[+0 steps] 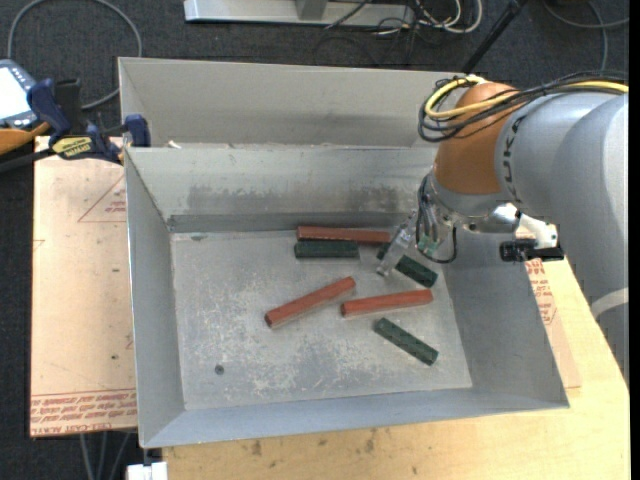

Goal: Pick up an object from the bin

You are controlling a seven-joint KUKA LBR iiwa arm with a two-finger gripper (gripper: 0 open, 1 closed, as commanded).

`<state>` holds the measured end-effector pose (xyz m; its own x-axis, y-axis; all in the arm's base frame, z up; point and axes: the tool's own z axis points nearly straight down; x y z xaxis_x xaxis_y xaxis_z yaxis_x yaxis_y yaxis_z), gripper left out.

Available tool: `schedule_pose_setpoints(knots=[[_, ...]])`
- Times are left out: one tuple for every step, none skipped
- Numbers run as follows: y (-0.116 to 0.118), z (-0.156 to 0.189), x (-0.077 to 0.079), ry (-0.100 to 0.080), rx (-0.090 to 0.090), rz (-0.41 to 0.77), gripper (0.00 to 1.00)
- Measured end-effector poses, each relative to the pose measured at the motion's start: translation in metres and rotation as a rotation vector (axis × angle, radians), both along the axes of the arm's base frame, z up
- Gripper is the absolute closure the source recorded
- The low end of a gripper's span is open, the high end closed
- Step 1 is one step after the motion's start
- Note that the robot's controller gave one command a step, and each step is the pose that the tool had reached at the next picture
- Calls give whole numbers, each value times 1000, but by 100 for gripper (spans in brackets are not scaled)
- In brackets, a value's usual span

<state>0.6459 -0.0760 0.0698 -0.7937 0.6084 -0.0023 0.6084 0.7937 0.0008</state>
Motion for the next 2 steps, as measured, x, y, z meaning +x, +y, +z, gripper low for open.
schedule_pose_setpoints(knots=[[0, 75, 3, -8, 0, 3, 100], [0, 83, 4, -2, 0, 5, 100]])
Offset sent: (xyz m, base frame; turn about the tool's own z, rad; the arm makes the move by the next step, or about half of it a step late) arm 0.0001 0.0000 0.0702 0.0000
